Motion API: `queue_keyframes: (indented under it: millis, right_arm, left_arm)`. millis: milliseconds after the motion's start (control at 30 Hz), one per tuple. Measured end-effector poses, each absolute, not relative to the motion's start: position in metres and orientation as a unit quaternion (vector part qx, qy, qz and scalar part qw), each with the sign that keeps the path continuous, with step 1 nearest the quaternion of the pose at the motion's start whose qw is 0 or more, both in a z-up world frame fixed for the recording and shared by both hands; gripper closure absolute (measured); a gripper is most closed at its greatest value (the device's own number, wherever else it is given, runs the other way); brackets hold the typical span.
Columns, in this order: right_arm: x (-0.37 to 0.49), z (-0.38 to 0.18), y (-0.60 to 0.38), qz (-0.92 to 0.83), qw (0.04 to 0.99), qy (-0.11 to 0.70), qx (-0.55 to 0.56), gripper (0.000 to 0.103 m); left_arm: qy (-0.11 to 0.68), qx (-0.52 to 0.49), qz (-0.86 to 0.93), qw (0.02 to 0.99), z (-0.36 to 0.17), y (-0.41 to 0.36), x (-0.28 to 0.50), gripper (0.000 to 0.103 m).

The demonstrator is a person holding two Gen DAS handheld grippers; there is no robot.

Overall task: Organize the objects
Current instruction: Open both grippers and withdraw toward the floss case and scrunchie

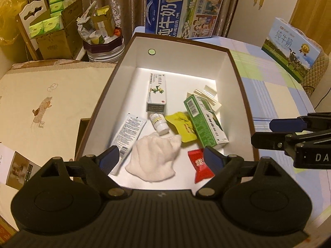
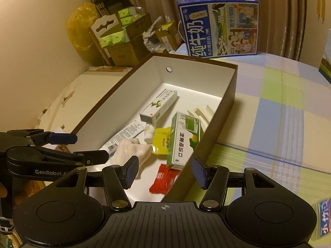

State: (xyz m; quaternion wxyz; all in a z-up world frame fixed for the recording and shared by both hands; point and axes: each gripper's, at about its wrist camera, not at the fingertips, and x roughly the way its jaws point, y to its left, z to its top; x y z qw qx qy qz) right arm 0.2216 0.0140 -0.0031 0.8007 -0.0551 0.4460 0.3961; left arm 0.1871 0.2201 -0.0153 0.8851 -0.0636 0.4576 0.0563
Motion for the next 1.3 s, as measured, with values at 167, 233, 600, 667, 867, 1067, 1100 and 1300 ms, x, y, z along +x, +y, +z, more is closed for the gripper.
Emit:
queue_keyframes:
  millis: [167, 233, 600, 667, 867, 1067, 1100, 1300]
  right_arm:
    - [0.211, -0.002, -0.004, 0.391, 0.801, 0.450, -0.048, 0.049]
    - [0.207, -0.002, -0.013, 0.389, 0.801, 0.452, -0.045, 0.049]
    - [0.197, 0.001, -0.061, 0.380, 0.803, 0.458, -0.031, 0.049]
    - [0.197, 0.000, -0.071, 0.377, 0.802, 0.462, -0.030, 0.049]
    - [0.198, -0.007, -0.104, 0.366, 0.800, 0.476, -0.028, 0.049]
    - [0.202, -0.012, -0.138, 0.354, 0.798, 0.487, -0.021, 0.049]
    - [0.203, -0.012, -0.144, 0.352, 0.798, 0.489, -0.021, 0.049]
    - [0.207, -0.016, -0.180, 0.339, 0.797, 0.499, -0.015, 0.049]
  left_arm:
    - [0.454, -0.060, 0.051, 0.888, -0.010, 0.207, 0.176, 0.017]
    - [0.454, -0.058, 0.049, 0.888, -0.009, 0.199, 0.172, 0.016]
    - [0.463, -0.054, 0.039, 0.884, -0.008, 0.158, 0.154, 0.014]
    - [0.466, -0.052, 0.037, 0.883, -0.008, 0.149, 0.152, 0.014]
    - [0.475, -0.046, 0.030, 0.878, -0.009, 0.118, 0.151, 0.013]
    - [0.484, -0.040, 0.023, 0.874, -0.013, 0.084, 0.152, 0.012]
    - [0.486, -0.038, 0.021, 0.873, -0.013, 0.078, 0.153, 0.012]
    - [0.495, -0.030, 0.011, 0.868, -0.017, 0.044, 0.158, 0.012]
